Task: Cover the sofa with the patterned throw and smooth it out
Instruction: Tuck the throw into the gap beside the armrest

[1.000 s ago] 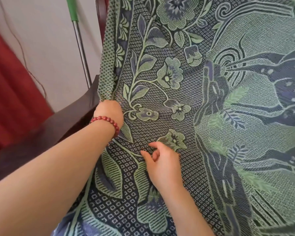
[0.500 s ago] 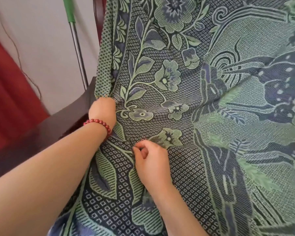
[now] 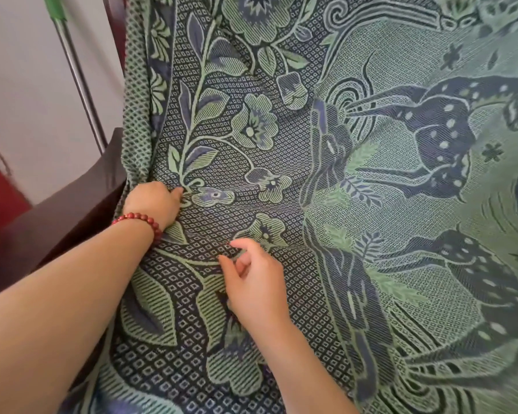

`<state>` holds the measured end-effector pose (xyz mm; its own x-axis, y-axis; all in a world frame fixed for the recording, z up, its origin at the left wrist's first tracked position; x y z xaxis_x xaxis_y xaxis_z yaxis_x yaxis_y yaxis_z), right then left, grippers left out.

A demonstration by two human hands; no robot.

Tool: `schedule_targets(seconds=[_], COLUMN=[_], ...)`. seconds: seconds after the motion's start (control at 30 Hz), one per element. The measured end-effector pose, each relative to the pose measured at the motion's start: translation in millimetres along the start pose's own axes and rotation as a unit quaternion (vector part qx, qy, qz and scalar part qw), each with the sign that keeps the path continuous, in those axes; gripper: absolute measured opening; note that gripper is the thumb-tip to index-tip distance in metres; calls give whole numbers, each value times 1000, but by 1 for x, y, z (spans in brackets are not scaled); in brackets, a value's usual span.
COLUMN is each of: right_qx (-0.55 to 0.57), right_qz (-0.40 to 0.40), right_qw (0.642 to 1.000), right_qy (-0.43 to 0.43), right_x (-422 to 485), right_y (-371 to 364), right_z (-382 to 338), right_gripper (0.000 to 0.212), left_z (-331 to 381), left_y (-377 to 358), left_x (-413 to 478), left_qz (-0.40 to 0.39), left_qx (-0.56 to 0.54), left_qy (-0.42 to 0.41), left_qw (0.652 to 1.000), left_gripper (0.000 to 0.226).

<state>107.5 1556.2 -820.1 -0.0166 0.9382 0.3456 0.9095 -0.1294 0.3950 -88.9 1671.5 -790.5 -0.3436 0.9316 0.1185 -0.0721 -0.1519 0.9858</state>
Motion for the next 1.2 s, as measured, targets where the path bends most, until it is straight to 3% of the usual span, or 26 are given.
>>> schedule_targets(seconds=[0.23,0.4,0.63,1.0,1.2], right_qx=[5,9,30,100,98], right_qz=[20,46,31,-63,-103], right_qw=[1000,999,998,989,988], right_qy=[4,23,38,85,68], right_x=[-14,-26,-33,-17,-17], right_y=[30,64,133,199,218], right_z=[-3,6,21,47,56], right_gripper=[23,21,20,17,14], left_z=[54,91,134,176,187], left_y=[38,27,13,25,9], left_x=[-37,-88,-149,-217,-241], left_qz=[96,92,89,126,82], left_qx=[-88,-194,-262,-294,-303], left_qy=[-97,-123,-75,86,62], left_qw=[987,969,958,943,947], left_gripper=[47,44,36,31,28])
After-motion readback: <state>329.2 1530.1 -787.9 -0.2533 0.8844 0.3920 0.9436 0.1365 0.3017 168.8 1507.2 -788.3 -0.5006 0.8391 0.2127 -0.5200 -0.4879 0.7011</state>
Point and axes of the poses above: each hand's wrist, its own x-axis towards the middle knuckle, its own y-axis out of the back of the hand, z = x × y, the point moved 8 cm from there along x, towards the middle knuckle, and after that the axes turned 8 degrees about x, right-handed, at the moved point
